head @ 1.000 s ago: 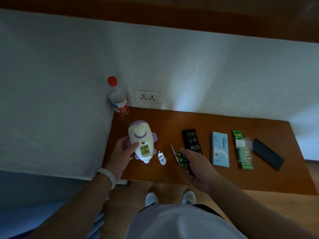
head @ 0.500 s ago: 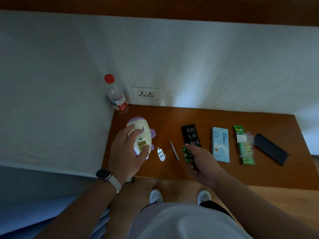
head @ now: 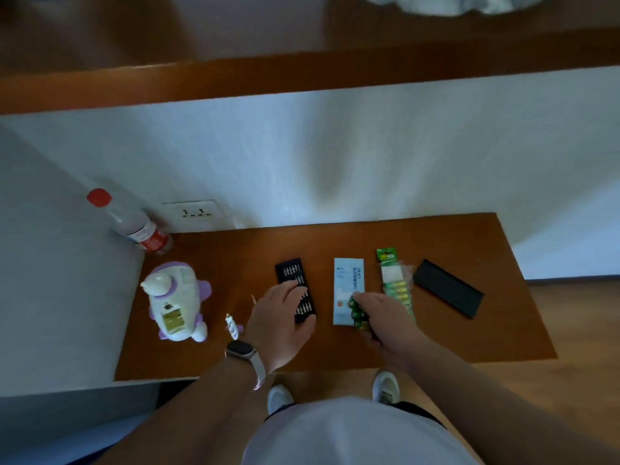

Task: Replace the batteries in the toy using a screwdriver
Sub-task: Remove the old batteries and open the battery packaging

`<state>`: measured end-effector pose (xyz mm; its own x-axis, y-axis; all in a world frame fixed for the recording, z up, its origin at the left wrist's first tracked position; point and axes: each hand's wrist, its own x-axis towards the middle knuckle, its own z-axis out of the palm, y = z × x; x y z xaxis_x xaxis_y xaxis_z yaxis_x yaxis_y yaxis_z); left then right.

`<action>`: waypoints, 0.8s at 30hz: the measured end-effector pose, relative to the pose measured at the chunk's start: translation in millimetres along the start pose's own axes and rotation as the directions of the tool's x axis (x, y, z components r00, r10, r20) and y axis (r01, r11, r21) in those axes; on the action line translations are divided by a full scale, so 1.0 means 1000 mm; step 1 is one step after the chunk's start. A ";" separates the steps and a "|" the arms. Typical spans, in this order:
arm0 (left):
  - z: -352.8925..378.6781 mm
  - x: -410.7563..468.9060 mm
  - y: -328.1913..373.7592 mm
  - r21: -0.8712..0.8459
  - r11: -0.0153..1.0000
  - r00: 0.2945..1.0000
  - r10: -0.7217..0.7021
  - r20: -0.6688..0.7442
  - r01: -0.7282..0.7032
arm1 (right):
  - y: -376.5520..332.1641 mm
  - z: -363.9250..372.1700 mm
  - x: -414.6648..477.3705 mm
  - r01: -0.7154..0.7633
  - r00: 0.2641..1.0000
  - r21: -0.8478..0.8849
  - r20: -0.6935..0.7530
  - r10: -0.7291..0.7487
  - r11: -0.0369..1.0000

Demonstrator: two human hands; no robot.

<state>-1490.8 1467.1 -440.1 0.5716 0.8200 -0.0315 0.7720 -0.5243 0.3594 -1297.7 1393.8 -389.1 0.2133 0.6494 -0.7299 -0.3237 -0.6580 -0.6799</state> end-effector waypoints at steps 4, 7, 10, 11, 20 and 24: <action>0.031 0.026 0.041 0.097 0.995 0.995 -0.021 0.094 0.012 | 0.000 -0.048 0.009 -0.013 1.000 0.022 -0.017 0.013 1.000; 0.051 0.044 0.064 0.183 0.983 0.988 -0.041 0.146 0.013 | 0.002 -0.078 0.019 -0.036 0.999 0.017 -0.021 0.036 0.999; 0.071 0.057 0.081 0.218 0.967 0.966 -0.175 0.192 0.131 | 0.002 -0.102 0.027 -0.072 0.997 -0.009 -0.024 0.072 0.997; 0.076 0.060 0.086 0.229 0.958 0.954 -0.221 0.200 0.174 | 0.001 -0.109 0.029 -0.076 0.997 -0.009 -0.025 0.076 0.997; 0.108 0.082 0.113 0.199 0.876 0.864 -0.472 0.175 0.438 | 0.002 -0.153 0.047 -0.094 0.995 -0.038 0.037 0.095 0.995; 0.114 0.092 0.112 0.209 0.854 0.841 -0.512 0.174 0.477 | 0.003 -0.165 0.045 -0.116 0.993 -0.051 0.023 0.117 0.992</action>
<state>-1319.9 1457.9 -509.0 0.1338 0.9183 -0.3726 0.9898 -0.1049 0.0969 -1137.0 1358.4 -435.7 0.1524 0.5765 -0.8028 -0.2985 -0.7474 -0.5935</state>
